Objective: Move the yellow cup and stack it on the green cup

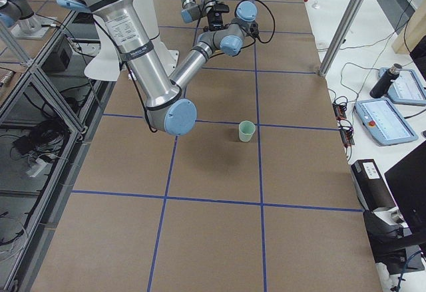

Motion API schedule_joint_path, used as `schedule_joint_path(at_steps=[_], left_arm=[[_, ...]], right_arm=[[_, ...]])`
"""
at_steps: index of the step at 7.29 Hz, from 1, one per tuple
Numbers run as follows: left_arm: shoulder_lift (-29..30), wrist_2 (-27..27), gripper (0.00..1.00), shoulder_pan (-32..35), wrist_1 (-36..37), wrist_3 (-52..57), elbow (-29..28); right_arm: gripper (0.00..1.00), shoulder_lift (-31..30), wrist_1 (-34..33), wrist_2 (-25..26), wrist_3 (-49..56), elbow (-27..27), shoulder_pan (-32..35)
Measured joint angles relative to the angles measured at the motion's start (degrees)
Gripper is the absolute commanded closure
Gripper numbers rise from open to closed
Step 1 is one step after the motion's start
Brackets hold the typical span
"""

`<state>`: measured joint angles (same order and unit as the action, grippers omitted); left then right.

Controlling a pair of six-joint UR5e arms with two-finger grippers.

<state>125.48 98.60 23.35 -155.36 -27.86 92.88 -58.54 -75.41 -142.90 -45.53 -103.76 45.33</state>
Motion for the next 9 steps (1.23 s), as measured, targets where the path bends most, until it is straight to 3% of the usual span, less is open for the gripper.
schedule_joint_path(at_steps=[5,7,9], left_arm=[[0.73,-0.21,1.0,-0.15,-0.1,0.0,-0.73],[0.73,-0.24,1.0,-0.14,-0.14,0.0,-0.82],[0.79,-0.24,1.0,-0.07,-0.33,-0.02,-0.85]], right_arm=[[0.26,-0.36,0.0,-0.26,-0.5,-0.07,-1.15],[0.45,-0.8,0.0,-0.95,-0.58,-0.23,-1.49],[0.55,-1.0,0.0,-1.13,-0.61,-0.23,-2.19]])
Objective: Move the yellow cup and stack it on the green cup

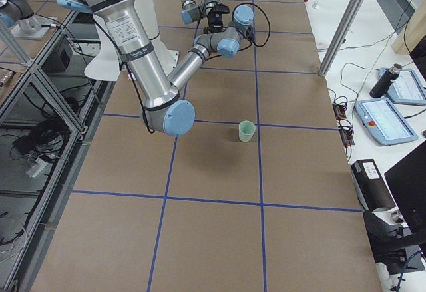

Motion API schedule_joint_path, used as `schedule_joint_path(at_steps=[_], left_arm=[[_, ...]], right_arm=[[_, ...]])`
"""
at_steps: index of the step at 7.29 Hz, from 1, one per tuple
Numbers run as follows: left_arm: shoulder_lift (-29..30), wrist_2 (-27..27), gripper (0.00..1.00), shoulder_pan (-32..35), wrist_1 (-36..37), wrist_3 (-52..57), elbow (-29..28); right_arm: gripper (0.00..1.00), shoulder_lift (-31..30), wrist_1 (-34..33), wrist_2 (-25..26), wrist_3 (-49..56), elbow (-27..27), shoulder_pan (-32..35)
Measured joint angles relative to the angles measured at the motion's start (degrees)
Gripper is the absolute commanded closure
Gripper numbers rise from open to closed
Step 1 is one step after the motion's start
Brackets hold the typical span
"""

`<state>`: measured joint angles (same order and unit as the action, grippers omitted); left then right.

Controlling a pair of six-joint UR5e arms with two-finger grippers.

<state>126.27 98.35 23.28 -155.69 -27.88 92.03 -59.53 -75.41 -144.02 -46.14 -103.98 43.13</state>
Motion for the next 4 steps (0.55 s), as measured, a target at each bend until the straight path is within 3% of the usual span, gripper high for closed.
schedule_joint_path(at_steps=[4], left_arm=[[0.03,0.0,1.0,-0.01,-0.14,-0.07,-0.09]], right_arm=[[0.67,-0.66,0.02,-0.63,0.07,-0.07,-0.27]])
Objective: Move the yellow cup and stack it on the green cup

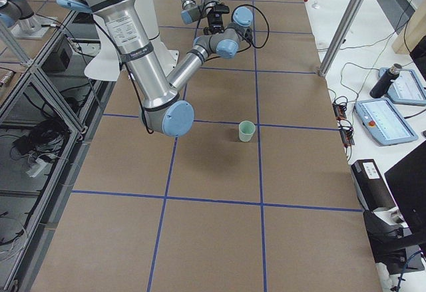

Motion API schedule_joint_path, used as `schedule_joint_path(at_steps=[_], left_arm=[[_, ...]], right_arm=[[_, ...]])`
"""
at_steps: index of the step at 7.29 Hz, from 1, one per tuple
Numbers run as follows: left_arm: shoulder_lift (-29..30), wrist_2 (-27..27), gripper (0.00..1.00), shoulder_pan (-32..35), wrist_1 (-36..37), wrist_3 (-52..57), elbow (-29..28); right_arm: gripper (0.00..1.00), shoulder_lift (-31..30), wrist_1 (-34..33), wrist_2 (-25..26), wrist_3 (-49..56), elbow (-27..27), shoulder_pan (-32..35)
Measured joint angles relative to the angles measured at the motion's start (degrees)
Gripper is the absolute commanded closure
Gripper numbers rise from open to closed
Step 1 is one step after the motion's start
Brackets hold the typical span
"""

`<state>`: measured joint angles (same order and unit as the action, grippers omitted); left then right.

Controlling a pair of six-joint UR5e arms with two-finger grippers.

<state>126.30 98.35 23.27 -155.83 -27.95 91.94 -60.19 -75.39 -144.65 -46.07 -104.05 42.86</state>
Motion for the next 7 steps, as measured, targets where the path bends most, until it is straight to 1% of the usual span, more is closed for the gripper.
schedule_joint_path(at_steps=[5,6,7], left_arm=[[0.0,-0.01,1.0,-0.06,0.0,0.0,-0.59],[0.0,0.0,1.0,-0.06,0.0,0.0,-0.65],[0.0,0.0,1.0,-0.07,-0.02,0.0,-0.68]], right_arm=[[0.68,-0.28,0.08,-0.81,0.01,-0.18,0.18],[0.69,-0.28,0.07,-0.81,0.01,-0.18,0.19],[0.73,-0.28,0.07,-0.81,-0.01,-0.18,0.15]])
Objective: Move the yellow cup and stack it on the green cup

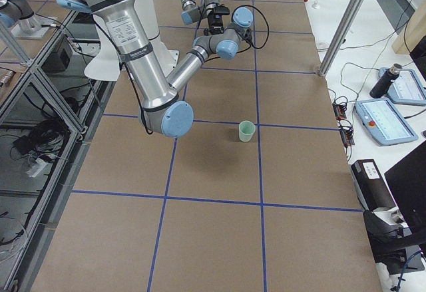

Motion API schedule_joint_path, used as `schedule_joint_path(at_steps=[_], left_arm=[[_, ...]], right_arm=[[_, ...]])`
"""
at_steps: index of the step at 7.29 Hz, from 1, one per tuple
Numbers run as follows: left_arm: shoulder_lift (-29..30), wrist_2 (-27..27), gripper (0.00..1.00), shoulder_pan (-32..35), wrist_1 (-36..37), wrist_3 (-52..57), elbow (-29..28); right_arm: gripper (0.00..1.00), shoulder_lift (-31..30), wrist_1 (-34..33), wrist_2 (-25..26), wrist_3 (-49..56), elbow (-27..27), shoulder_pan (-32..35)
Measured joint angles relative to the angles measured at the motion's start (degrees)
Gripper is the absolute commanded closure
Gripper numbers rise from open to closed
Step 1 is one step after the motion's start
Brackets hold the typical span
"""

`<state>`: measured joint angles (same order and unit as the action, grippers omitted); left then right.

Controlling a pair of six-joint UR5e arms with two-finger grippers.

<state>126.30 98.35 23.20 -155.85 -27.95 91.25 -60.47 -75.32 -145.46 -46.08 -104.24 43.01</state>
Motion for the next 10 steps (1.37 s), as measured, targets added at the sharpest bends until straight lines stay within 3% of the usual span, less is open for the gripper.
schedule_joint_path(at_steps=[3,4,5,6,10], left_arm=[[0.12,0.01,1.0,0.0,0.01,-0.02,-0.04],[0.23,0.0,0.86,0.0,0.01,-0.06,-0.04],[0.34,-0.02,0.26,0.0,0.01,-0.06,-0.02],[0.56,-0.08,0.0,0.0,0.03,0.01,-0.12],[2.49,-2.75,0.0,0.01,-0.06,0.16,-2.07]], right_arm=[[1.0,0.0,0.0,0.01,-0.03,-0.01,-0.02],[1.0,-0.02,0.04,0.01,0.0,-0.01,-0.01],[1.0,-0.03,0.09,0.02,0.02,-0.03,-0.01],[1.0,-0.03,0.14,0.06,0.02,-0.1,0.0],[1.0,-0.35,0.09,0.09,-0.04,-0.49,0.23]])
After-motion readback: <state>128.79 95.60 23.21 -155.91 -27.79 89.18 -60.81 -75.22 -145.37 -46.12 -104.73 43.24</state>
